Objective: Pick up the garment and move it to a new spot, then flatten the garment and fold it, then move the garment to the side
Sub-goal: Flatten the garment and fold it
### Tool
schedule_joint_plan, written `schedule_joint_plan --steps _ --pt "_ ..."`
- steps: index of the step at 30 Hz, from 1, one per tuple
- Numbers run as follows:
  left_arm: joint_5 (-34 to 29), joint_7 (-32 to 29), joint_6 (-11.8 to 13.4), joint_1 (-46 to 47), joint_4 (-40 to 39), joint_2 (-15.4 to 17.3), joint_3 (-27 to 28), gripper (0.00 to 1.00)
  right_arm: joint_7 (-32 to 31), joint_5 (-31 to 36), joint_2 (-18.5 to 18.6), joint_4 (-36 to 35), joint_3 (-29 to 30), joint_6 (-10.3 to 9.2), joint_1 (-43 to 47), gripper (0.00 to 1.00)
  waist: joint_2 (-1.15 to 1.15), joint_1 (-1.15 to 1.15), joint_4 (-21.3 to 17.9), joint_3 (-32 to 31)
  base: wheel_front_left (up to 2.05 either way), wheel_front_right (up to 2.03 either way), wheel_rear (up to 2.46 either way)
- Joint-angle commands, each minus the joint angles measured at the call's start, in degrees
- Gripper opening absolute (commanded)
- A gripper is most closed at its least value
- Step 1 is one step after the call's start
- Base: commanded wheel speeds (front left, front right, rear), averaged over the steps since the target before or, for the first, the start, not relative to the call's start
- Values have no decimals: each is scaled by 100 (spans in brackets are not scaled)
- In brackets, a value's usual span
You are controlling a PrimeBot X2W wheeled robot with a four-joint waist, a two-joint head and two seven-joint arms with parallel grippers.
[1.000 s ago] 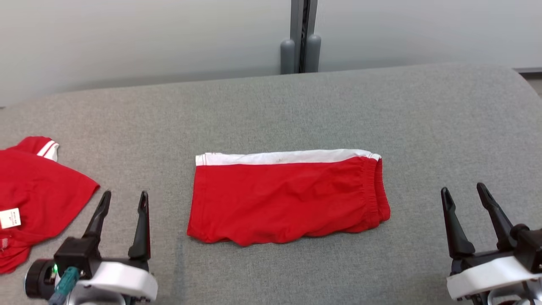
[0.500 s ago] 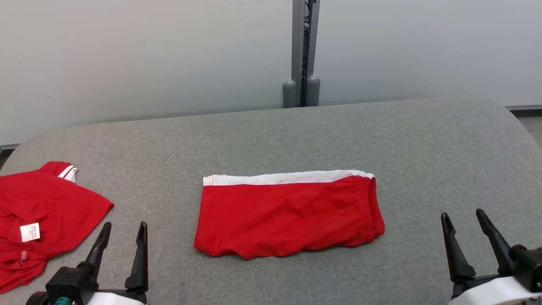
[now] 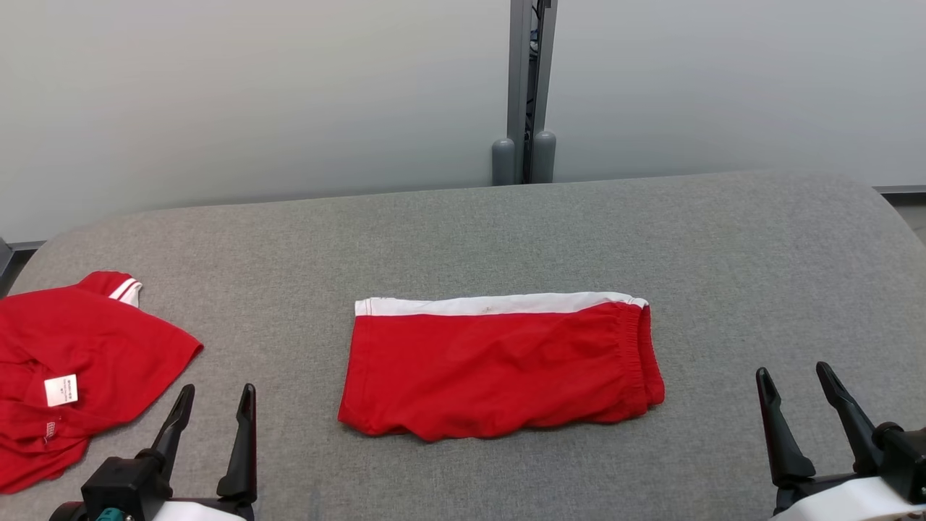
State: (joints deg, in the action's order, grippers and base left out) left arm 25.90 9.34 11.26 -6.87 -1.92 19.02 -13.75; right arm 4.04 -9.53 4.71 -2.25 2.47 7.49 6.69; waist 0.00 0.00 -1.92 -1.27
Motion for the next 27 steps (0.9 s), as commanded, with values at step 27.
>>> schedule_joint_plan --steps 27 --pt "-160 84 -247 1186 172 -258 -493 100 649 -773 204 3419 -514 1 -2105 100 0 0 1135 927 0 0 0"
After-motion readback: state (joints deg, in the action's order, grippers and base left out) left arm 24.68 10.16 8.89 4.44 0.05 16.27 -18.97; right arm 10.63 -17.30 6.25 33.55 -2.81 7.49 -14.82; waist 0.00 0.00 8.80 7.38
